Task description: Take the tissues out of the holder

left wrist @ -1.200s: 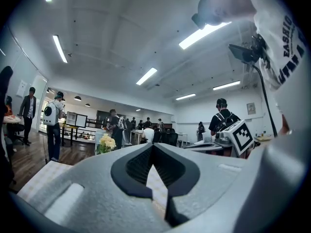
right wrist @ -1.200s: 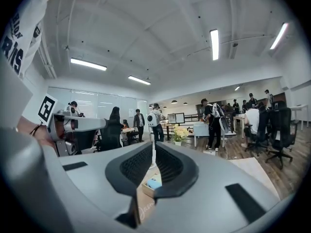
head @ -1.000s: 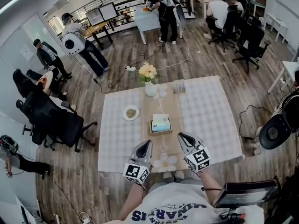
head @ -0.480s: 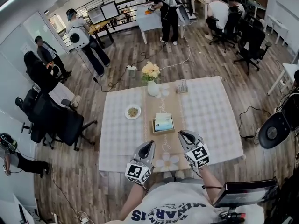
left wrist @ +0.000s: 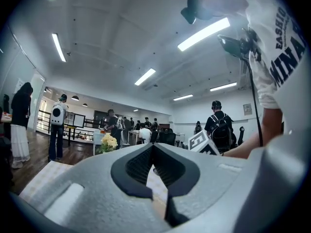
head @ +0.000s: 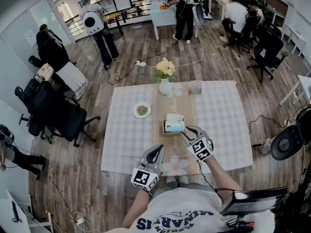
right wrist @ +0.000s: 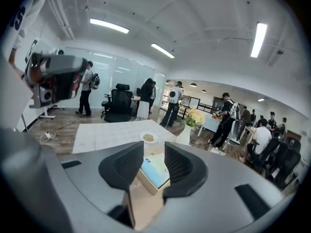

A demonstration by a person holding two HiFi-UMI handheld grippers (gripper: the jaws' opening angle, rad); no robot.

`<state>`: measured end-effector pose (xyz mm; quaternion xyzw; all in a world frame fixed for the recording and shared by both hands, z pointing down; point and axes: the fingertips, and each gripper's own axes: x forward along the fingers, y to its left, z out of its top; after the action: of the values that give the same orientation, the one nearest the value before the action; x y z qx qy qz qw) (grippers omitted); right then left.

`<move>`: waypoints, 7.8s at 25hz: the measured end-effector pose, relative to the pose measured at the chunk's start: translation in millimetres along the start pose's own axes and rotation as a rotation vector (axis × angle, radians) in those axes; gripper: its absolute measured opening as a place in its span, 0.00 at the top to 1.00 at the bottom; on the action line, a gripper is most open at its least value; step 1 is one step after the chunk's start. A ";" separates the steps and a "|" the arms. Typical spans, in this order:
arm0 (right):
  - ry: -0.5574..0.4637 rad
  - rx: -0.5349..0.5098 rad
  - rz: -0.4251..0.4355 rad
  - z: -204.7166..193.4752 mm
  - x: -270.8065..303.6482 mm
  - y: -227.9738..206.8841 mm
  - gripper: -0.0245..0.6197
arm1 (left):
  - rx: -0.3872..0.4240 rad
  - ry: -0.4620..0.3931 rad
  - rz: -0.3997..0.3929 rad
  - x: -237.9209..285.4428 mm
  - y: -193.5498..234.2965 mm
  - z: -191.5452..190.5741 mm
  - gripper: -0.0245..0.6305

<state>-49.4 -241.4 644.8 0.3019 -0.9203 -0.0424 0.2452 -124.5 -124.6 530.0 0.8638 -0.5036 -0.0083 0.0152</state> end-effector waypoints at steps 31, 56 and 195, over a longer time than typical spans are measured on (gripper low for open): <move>0.538 -0.413 0.252 -149.3 172.7 15.1 0.62 | -0.020 0.050 0.103 -25.4 46.5 -17.1 0.96; 0.693 -0.544 0.313 -166.8 189.0 23.7 0.88 | -0.036 0.057 0.129 -29.2 63.6 -19.3 0.96; 0.556 -0.182 0.012 -232.2 -2.8 17.1 0.80 | 0.013 0.049 -0.140 43.0 -17.5 -11.1 0.96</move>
<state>54.1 -209.6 851.0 0.2735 -0.8120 -0.0389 0.5142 -87.8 -153.3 540.6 0.8969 -0.4415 0.0152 0.0215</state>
